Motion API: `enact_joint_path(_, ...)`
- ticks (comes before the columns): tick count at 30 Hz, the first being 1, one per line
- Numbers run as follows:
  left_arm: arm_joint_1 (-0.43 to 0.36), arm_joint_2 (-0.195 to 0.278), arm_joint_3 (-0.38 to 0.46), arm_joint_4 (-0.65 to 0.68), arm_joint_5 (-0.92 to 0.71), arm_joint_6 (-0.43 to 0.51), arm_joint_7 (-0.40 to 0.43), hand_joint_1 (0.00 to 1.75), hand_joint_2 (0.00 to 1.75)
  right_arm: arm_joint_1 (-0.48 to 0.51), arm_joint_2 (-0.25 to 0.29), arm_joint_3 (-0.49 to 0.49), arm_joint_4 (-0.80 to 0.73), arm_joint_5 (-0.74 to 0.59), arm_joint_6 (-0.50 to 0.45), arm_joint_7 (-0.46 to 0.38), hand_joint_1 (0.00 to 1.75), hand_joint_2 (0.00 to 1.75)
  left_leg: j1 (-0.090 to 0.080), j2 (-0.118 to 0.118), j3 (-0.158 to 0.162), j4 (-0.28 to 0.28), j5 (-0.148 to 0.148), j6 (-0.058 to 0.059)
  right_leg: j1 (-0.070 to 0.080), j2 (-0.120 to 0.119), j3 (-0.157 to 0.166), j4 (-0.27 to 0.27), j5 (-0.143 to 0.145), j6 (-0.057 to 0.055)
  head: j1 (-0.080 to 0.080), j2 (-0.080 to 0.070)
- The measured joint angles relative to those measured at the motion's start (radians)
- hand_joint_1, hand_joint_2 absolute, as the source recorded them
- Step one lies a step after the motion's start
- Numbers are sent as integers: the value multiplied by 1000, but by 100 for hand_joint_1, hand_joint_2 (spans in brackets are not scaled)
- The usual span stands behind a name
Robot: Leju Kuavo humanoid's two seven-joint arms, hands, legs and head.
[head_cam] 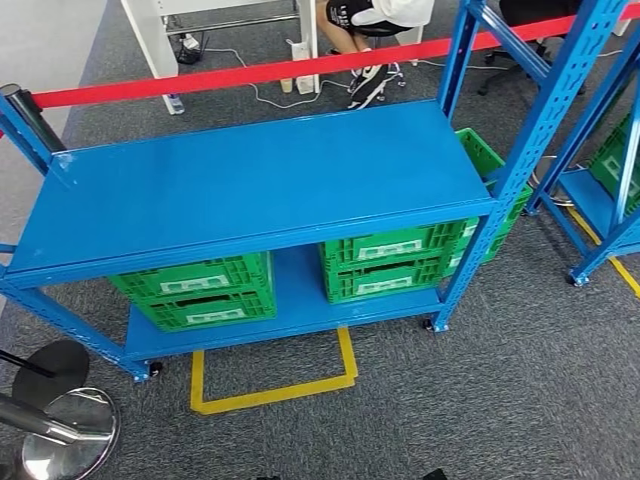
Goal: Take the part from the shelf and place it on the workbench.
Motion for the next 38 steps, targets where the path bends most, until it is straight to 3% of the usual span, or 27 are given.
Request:
enact_joint_path(2,0,1,0,0,0,2,0,0,0,-2,1,0,0,0,0,-3,0,0,-11,40,72,-139,64,20,6,-23,9,-1,-7,2,1,0)
enact_joint_path(4,-4,1,0,0,0,4,-1,0,0,-3,2,0,0,1,0,-5,0,0,-23,78,114,-222,80,37,11,-44,15,-1,-13,8,2,0)
enact_joint_path(5,-4,1,0,0,0,5,-1,0,0,-5,2,0,0,1,0,-5,0,0,-26,81,115,-229,74,40,12,-54,17,-4,-15,13,2,0)
enact_joint_path(7,-1,1,0,0,1,6,-3,0,0,-9,3,0,0,1,0,-6,0,0,-24,57,120,-243,80,44,12,-67,26,-8,-20,23,2,0)
enact_joint_path(9,1,1,0,0,2,6,-8,0,0,-10,3,0,0,2,-1,-8,0,0,-15,33,132,-262,89,51,10,-26,14,27,-47,32,5,0)
enact_joint_path(11,-2,-2,0,0,4,6,-15,0,0,-9,3,0,0,2,-1,-10,0,0,-10,9,136,-268,94,56,7,33,-45,143,-104,38,11,0)
enact_joint_path(12,-3,-3,0,0,5,8,-17,0,0,-7,2,0,0,2,-1,-12,0,0,-9,-2,135,-268,94,57,5,46,-82,210,-127,41,13,0)
enact_joint_path(13,-2,-4,0,0,7,11,-18,0,44,-5,2,0,0,1,-2,-15,0,0,-9,-12,136,-268,93,57,3,50,-111,254,-135,44,14,0)
enact_joint_path(14,-1,-4,0,0,9,17,-17,0,87,-3,2,0,0,0,-3,-18,0,44,-9,-20,138,-267,91,56,2,52,-125,264,-121,47,14,0)
enact_joint_path(16,1,-5,0,0,12,29,-15,0,175,-3,2,-3,0,-8,-8,-17,0,131,-6,-34,144,-264,85,49,-4,52,-96,167,-39,54,14,0)
enact_joint_path(17,1,-5,0,0,15,33,-12,0,175,-4,2,-6,0,-14,-9,-16,0,175,-7,-37,146,-260,80,43,-7,56,-70,100,-6,57,15,0)
enact_joint_path(19,0,-5,1,0,23,31,-7,0,175,-6,3,-13,0,-23,-8,-17,0,175,-9,-41,144,-250,71,32,-10,64,-31,13,25,50,16,0)
enact_joint_path(21,1,-2,-2,0,37,23,-4,0,175,-4,3,-16,0,-34,-2,-20,0,175,-12,-42,141,-243,69,40,-10,68,-23,0,24,39,15,0)
enact_joint_path(23,6,6,-18,0,63,15,-3,0,87,1,2,-13,0,-57,6,-24,0,87,-13,-41,142,-244,70,58,-8,68,-22,0,24,37,14,0)
enact_joint_path(25,12,13,-46,-1,102,6,-5,0,0,5,1,-5,-1,-89,17,-31,0,0,-13,-41,143,-245,71,68,-6,69,-22,0,22,34,14,0)
enact_joint_path(28,22,25,-95,-5,168,-11,-14,0,0,12,0,17,-5,-146,35,-44,0,0,-13,-41,146,-250,70,72,-4,68,-20,0,18,26,13,0)
enact_joint_path(30,31,33,-131,-8,213,-22,-19,0,0,17,-4,34,-9,-184,47,-51,0,0,-12,-41,148,-252,70,69,-2,68,-19,0,17,22,14,0)
enact_joint_path(31,35,37,-150,-10,235,-28,-21,0,0,20,-7,44,-12,-202,53,-55,0,0,-11,-41,148,-252,70,62,-1,68,-19,0,16,20,14,0)
enact_joint_path(35,53,50,-228,-19,322,-50,-32,0,0,33,-17,84,-23,-277,77,-71,0,0,-3,-41,149,-255,68,16,4,68,-19,1,14,16,14,0)
enact_joint_path(38,65,59,-280,-25,377,-63,-38,0,0,42,-25,111,-30,-323,92,-81,0,0,-3,-41,149,-256,67,12,4,68,-18,1,14,16,14,0)
